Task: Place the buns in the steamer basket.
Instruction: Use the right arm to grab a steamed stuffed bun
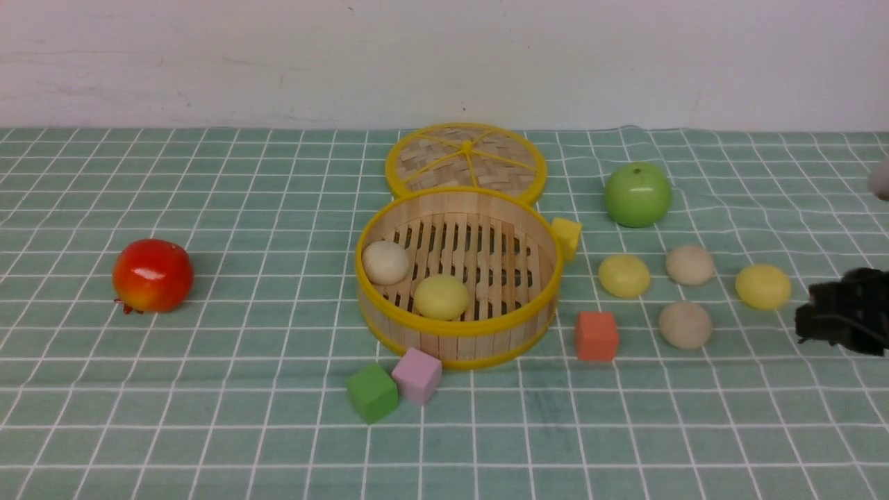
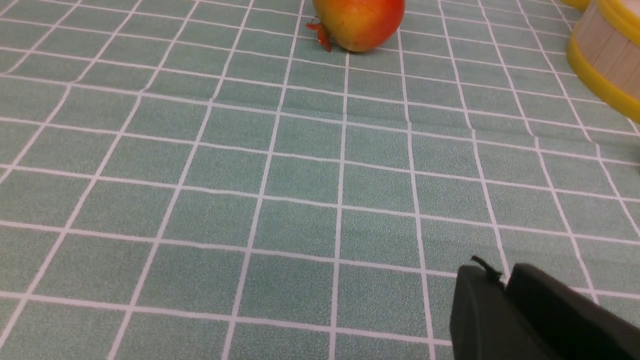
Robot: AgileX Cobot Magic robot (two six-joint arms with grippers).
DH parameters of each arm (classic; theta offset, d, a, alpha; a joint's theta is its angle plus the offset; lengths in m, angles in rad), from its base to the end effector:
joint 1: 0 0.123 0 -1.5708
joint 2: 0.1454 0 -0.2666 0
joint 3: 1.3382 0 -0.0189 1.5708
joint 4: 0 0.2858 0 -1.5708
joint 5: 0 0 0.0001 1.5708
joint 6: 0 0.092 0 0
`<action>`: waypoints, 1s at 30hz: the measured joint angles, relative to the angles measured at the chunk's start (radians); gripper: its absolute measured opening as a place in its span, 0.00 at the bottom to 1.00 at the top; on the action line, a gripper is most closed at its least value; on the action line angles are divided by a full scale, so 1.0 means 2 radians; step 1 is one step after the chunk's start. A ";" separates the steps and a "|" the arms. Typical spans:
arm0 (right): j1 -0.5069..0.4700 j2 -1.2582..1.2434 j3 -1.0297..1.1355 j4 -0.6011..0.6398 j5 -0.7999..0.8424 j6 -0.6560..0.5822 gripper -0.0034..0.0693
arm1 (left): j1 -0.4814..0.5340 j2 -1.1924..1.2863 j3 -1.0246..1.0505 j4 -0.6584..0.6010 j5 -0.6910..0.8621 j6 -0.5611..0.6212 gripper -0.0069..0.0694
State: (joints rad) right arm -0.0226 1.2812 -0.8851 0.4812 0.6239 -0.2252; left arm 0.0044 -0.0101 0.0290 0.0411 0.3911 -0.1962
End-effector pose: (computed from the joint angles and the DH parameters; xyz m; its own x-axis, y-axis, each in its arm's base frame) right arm 0.2968 0.0182 0.2498 -0.7831 0.1860 -0.5934 -0.0145 0.9485 0.3164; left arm 0.1069 0.0019 0.1681 -0.3100 -0.1589 -0.9374 -0.0689 0.9871 -0.1445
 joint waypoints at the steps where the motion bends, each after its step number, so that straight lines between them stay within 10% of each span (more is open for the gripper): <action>1: 0.001 0.005 -0.004 0.000 0.001 0.000 0.38 | 0.000 0.000 0.000 0.000 0.000 0.000 0.18; 19: 0.082 0.315 -0.266 -0.191 0.075 0.165 0.38 | 0.000 0.000 0.000 0.000 0.000 0.000 0.21; 30: 0.082 0.343 -0.286 -0.204 0.061 0.175 0.38 | 0.000 0.000 0.000 0.000 0.000 0.000 0.22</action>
State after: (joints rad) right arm 0.1417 1.9663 -1.4579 0.0727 0.7460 0.1258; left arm 0.0044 -0.0101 0.0290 0.0411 0.3911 -0.1962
